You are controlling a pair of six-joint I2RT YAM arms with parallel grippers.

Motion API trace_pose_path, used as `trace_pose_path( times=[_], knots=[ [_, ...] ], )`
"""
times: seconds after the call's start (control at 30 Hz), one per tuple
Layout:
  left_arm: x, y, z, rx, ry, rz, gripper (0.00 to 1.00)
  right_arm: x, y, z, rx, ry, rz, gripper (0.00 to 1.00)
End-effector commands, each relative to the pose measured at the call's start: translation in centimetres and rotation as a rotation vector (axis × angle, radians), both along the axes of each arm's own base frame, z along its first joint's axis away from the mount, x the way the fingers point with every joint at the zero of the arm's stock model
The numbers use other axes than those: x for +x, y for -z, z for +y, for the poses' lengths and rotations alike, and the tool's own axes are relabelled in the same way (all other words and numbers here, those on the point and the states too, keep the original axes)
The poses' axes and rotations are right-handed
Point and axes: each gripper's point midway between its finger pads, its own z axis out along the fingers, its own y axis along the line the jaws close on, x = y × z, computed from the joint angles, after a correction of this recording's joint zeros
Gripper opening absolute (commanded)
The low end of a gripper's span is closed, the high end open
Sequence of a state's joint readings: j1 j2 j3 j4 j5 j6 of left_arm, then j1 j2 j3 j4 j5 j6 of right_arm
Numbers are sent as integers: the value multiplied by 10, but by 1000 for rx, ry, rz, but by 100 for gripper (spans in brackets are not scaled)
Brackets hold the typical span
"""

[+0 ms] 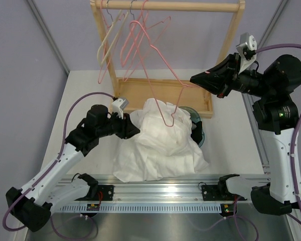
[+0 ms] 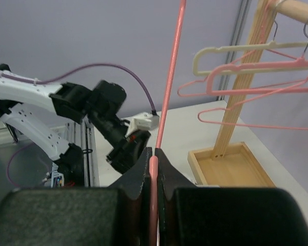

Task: Remove the skirt from the hanger
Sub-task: Remove the skirt from the hanger, then place the hanger at the clothesline.

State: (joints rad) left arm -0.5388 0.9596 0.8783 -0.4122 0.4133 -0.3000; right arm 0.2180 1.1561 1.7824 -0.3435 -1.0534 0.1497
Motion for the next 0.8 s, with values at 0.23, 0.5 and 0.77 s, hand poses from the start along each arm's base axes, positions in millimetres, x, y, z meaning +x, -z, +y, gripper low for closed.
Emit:
trace_pose_path(
  times=[0.23,0.5,0.77],
  knots=[
    [-21,-123,34,-126,-75,-383,80,0,50,-22,-229,102,-10,0],
    [-55,-174,52,-122,-5,-606,99,14,68,-48,-470,213,-103,0],
    [-48,-209,39,-112,74,-701,99,10,25,-33,-305,188,-168,0]
  ],
)
